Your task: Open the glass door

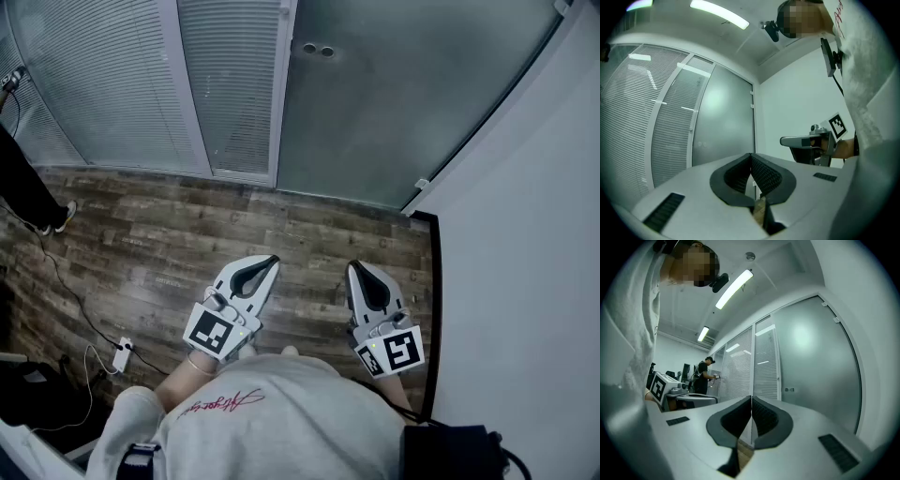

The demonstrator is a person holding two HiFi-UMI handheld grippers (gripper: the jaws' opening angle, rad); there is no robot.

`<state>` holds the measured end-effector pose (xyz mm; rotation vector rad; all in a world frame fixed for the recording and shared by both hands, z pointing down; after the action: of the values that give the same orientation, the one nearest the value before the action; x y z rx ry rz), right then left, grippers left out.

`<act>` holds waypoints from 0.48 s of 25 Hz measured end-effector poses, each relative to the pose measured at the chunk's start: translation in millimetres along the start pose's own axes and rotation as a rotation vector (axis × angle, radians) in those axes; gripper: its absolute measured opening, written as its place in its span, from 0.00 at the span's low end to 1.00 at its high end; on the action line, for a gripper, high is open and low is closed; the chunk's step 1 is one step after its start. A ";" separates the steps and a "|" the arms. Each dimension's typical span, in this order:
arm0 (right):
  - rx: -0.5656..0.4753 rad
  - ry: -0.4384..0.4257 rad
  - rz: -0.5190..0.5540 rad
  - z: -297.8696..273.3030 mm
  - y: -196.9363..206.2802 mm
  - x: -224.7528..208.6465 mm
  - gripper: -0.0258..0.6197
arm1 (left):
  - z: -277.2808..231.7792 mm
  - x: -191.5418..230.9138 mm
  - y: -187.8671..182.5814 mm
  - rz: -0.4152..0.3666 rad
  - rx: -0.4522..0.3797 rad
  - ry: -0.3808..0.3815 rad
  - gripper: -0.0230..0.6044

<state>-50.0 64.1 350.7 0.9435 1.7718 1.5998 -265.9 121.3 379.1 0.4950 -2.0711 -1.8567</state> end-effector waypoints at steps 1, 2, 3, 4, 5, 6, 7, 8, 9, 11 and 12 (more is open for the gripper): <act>0.002 0.002 0.000 1.3 0.4 -0.6 0.07 | 0.0 -1.0 0.0 0.002 0.002 0.000 0.06; 0.003 0.004 -0.001 2.7 0.9 -1.2 0.07 | 0.0 -2.0 -0.1 0.003 0.003 0.000 0.06; 0.004 0.006 -0.002 4.0 1.2 -1.9 0.07 | 0.1 -3.0 -0.2 0.003 0.004 0.000 0.06; 0.003 0.008 -0.003 5.2 1.6 -2.7 0.07 | 0.1 -4.1 -0.3 0.003 0.004 -0.001 0.06; 0.002 0.010 -0.005 6.5 1.9 -3.5 0.07 | 0.2 -5.2 -0.4 0.003 0.004 -0.001 0.06; 0.001 0.011 -0.007 7.8 2.2 -4.2 0.07 | 0.2 -6.4 -0.4 0.003 0.004 -0.001 0.06; 0.001 0.011 -0.009 8.9 2.5 -4.7 0.07 | 0.0 -7.6 -0.4 0.002 0.005 -0.002 0.06; 0.000 0.011 -0.009 9.9 2.9 -4.9 0.07 | -0.1 -8.7 -0.3 0.001 0.005 -0.002 0.06; -0.001 0.011 -0.010 10.8 3.4 -5.1 0.07 | -0.3 -9.7 -0.3 -0.001 0.005 -0.002 0.06; -0.002 0.010 -0.009 12.7 4.7 -6.2 0.07 | -1.2 -12.0 -0.5 -0.005 0.007 -0.003 0.06; -0.003 0.011 -0.009 13.9 5.2 -7.3 0.07 | -2.0 -13.3 -0.7 -0.008 0.007 -0.004 0.06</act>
<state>-33.9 66.7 353.7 0.9256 1.7782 1.6042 -253.1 125.5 378.6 0.5024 -2.0817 -1.8571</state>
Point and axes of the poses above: the fingertips, and each gripper's own axes: z backward along the fingers, x to its left, y out of its underside, the point moved 8 cm from there along z, backward along the fingers, and after that the axes turned 10 degrees about x, right-handed, at the moved point
